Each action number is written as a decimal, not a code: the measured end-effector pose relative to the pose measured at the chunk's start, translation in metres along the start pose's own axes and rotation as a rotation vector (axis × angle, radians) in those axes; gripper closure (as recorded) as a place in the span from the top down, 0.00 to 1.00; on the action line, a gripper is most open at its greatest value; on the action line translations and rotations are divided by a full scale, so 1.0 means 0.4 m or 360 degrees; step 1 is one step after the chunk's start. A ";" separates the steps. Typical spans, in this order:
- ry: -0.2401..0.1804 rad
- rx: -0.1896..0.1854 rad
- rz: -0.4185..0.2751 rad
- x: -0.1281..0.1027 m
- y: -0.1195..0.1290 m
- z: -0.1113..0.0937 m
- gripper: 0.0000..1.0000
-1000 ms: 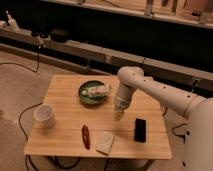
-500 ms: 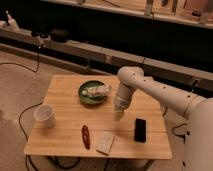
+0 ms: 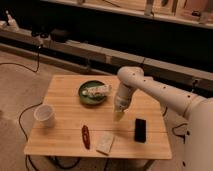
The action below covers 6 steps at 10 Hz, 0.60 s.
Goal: Place the pepper on the white sponge
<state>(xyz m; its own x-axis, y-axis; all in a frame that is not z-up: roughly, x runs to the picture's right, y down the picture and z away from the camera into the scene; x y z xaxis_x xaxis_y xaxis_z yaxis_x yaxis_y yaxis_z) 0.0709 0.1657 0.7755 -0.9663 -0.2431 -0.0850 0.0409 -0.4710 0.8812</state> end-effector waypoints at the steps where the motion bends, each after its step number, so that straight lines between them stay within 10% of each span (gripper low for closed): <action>1: 0.0000 0.0000 0.0000 0.000 0.000 0.000 0.05; 6: -0.0011 -0.0016 0.0120 0.014 0.032 0.000 0.05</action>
<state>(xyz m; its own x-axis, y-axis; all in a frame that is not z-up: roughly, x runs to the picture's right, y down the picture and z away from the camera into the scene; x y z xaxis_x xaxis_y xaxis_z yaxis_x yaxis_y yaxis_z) 0.0660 0.1586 0.7862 -0.9620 -0.2726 -0.0154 0.1162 -0.4597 0.8804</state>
